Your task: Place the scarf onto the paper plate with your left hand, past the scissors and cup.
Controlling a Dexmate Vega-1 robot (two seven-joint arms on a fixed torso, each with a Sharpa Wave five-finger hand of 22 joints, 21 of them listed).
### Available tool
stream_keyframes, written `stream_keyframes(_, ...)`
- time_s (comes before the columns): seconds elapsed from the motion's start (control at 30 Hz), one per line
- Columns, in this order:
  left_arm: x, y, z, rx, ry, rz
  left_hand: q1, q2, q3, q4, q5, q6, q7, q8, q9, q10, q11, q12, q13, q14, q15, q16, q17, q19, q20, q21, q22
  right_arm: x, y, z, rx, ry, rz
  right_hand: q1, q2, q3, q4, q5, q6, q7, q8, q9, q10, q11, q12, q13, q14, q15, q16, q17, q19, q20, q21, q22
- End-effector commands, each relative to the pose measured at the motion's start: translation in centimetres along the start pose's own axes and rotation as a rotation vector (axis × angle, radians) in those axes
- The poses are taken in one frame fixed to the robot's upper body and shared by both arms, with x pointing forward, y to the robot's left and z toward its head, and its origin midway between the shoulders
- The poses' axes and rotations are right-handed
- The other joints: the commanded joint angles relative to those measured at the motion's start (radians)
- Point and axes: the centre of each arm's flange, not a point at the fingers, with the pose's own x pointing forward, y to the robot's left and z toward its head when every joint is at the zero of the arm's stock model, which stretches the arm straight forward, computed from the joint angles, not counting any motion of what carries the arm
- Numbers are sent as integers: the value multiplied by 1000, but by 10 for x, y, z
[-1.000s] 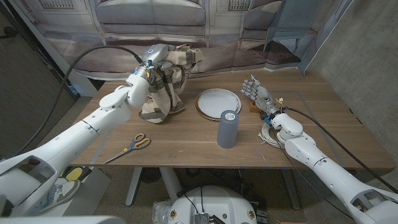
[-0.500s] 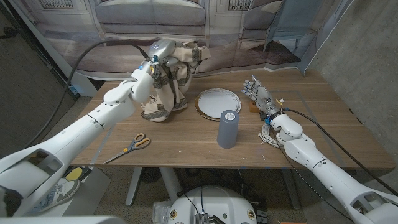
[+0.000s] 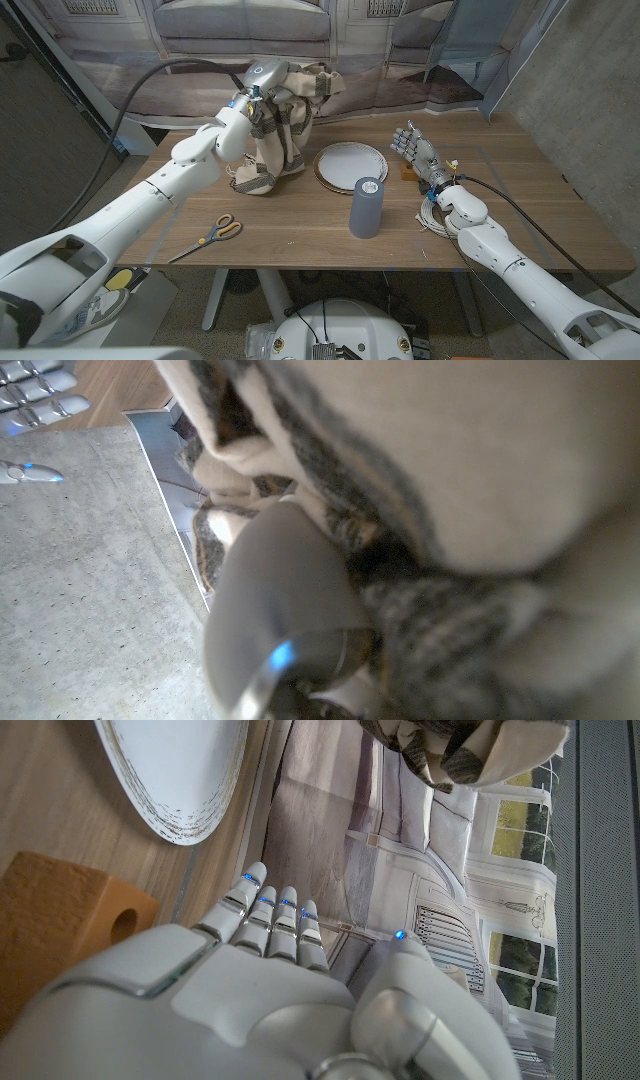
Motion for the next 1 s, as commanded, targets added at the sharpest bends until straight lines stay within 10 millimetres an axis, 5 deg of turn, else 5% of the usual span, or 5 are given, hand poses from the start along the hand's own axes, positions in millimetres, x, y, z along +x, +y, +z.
stream_keyframes(0.03,6,10,6,15,-15,33,9,9,6,-2,7,14,0,5,2,16,-2,-2,4,24,-121,-2,5,-4,-20,5,-1,0,-2,1,3,-5,1,8,-2,-2,1,-4,5,1,-1,2,7,2,-1,3,11,3,-2,2,10,2,-1,5)
stream_keyframes(1.0,46,18,32,25,-118,34,16,11,8,-6,5,25,-2,5,-2,30,-2,-12,14,31,-126,-10,21,-14,-20,14,-2,-13,-6,2,8,-19,-33,8,-1,-3,0,-4,5,2,-1,2,7,2,-1,3,12,2,-2,3,12,3,-5,5)
